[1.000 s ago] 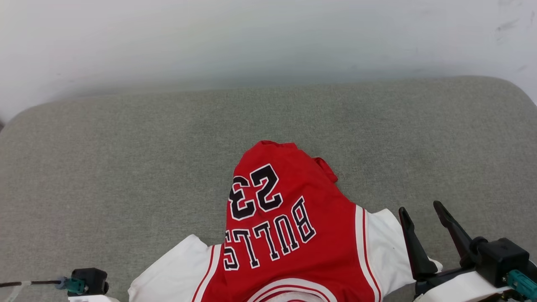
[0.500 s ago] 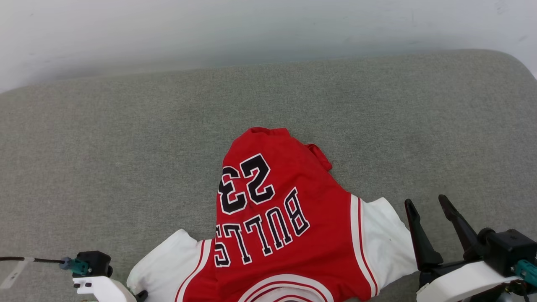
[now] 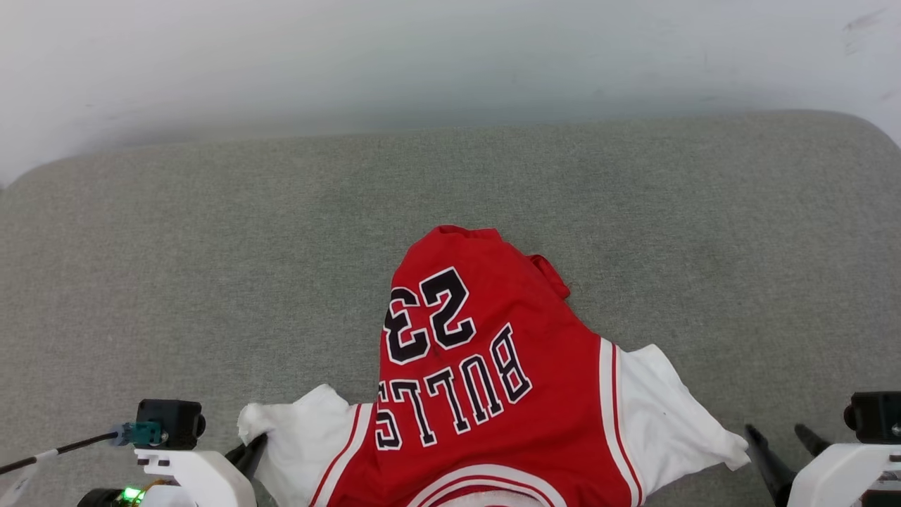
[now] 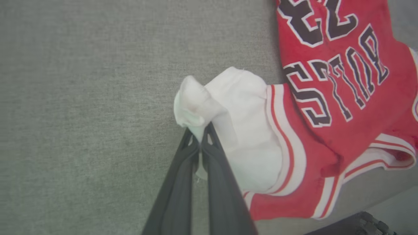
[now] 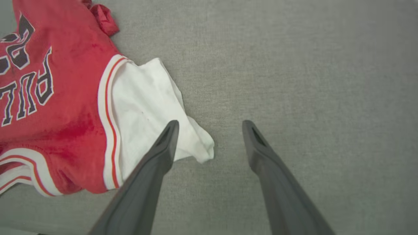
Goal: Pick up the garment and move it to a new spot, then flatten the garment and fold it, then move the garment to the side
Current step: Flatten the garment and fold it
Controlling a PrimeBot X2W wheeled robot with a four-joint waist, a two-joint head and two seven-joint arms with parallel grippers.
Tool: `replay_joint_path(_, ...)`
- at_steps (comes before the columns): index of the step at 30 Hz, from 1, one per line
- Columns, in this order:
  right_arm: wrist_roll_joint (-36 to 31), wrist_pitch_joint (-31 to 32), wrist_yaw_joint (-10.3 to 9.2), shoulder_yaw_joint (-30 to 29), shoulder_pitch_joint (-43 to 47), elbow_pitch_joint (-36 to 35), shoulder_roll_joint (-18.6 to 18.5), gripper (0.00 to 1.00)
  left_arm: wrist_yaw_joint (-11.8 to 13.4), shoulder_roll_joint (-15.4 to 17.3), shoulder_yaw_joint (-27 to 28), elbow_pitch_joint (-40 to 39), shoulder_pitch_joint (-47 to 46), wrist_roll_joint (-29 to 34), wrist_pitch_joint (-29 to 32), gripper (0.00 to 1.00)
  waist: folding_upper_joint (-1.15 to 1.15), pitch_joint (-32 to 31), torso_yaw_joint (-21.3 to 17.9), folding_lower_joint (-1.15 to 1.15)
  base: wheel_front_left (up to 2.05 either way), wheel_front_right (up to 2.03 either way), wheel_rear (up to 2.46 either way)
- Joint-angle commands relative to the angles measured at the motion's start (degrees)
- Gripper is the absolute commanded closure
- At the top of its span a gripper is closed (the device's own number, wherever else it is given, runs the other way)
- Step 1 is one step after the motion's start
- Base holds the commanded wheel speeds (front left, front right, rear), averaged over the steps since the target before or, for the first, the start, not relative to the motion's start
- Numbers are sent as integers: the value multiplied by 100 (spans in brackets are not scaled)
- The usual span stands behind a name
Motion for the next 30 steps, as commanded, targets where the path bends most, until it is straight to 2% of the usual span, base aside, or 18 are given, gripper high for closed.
replay_joint_path(1, 200, 503, -2, -39, 11, 134, -129, 0, 81, 14, 17, -206, 42, 106, -81, 100, 0, -20, 41, -1, 0, 0, 0)
replay_joint_path(6, 416, 1344, -2, 13, -210, 358, -382, 0, 265, 21, -24, -761, 13, 296, -125, 100, 0, 25, 175, -1, 0, 0, 0)
replay_joint_path(13, 517, 1583, -1, 390, -591, 799, -466, 0, 358, 64, -62, -1194, -90, 416, -51, 100, 0, 284, 313, -1, 0, 0, 0)
replay_joint_path(21, 826, 1903, 6, 1049, -746, 1594, -485, 0, 361, 2, -65, -1247, -123, 375, -119, 100, 0, 471, 430, -1, 0, 0, 0)
replay_joint_path(22, 848, 1946, 7, 1091, -759, 1648, -501, 58, 363, -1, -63, -1237, -115, 369, -128, 100, 0, 470, 433, -1, 0, 0, 0)
replay_joint_path(23, 870, 1908, 7, 1113, -774, 1654, -512, 97, 368, -14, -56, -1234, -109, 358, -151, 100, 0, 461, 434, -1, 0, 0, 0)
replay_joint_path(24, 900, 1882, 7, 1122, -810, 1657, -527, 100, 374, -18, -53, -1225, -96, 363, -169, 100, 0, 448, 430, -1, 0, 0, 0)
replay_joint_path(30, 863, 1593, 3, 1030, -1036, 1371, -763, 100, 400, -25, -22, -1251, -83, 443, -319, 100, 0, 248, 351, -1, 0, 0, 0)
